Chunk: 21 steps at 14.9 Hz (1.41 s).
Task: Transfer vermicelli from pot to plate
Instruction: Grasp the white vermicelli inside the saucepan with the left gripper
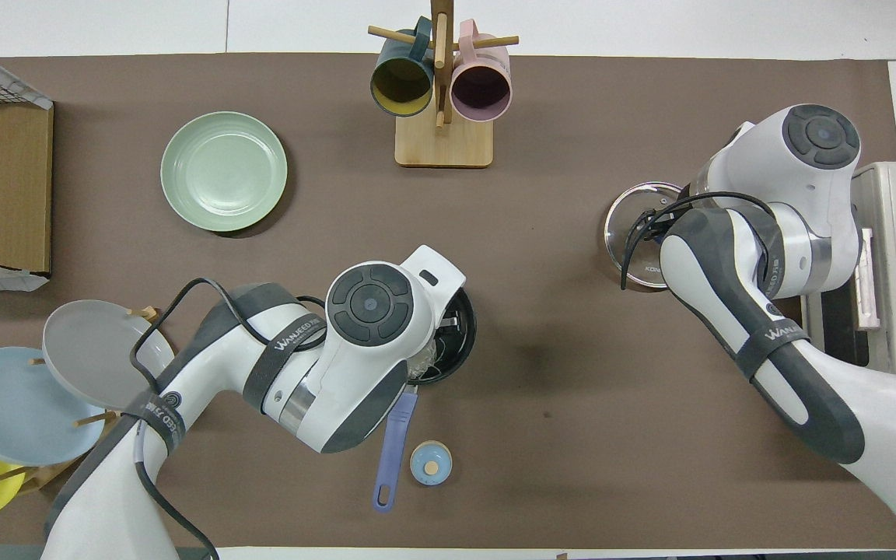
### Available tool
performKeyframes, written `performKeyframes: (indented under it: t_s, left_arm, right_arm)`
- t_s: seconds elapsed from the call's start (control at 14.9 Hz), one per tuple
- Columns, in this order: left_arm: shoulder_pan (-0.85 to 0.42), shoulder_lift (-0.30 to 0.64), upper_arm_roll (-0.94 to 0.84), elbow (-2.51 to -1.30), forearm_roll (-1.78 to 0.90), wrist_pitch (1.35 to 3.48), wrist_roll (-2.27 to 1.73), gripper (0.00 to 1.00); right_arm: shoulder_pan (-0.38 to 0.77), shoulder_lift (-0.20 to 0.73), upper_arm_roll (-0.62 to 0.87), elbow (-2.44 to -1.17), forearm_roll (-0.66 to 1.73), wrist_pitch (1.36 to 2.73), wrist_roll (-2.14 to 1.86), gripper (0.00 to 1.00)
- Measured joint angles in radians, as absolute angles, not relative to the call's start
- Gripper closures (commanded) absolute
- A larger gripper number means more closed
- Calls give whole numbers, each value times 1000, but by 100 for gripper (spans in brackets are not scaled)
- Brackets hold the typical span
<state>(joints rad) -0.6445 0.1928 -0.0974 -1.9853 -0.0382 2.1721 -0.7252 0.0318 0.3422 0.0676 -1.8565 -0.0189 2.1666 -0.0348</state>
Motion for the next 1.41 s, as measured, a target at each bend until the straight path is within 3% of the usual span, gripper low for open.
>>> performKeyframes:
  t_s: [0.2, 0.34, 0.4, 0.47, 0.6, 0.67, 1.01, 1.41]
  left_arm:
    - [-663, 224, -96, -1990, -38, 2202, -731, 0]
    - [-664, 247, -96, -1990, -38, 2214, -731, 0]
    - [-664, 255, -95, -1991, -38, 2218, -730, 5]
    - [-664, 262, -95, -1991, -38, 2222, -730, 24]
    - [-664, 267, -95, -1991, -37, 2224, -725, 83]
    - [-664, 267, -94, -1991, -37, 2224, -721, 100]
    - [-664, 267, -91, -1988, -36, 2225, -704, 100]
    - [-657, 229, -73, -1916, -36, 2107, -683, 100]
  right_arm:
    - [31, 343, 69, -1872, -19, 2177, -35, 0]
    - [31, 341, 69, -1870, -19, 2179, -35, 0]
    - [31, 338, 69, -1866, -19, 2179, -35, 0]
    - [31, 333, 69, -1858, -19, 2174, -35, 0]
    - [31, 308, 68, -1825, -19, 2118, -35, 0]
    - [30, 292, 67, -1797, -19, 2069, -35, 0]
    - [21, 228, 67, -1630, -19, 1809, -35, 0]
    - [17, 212, 36, -1564, -19, 1726, -35, 0]
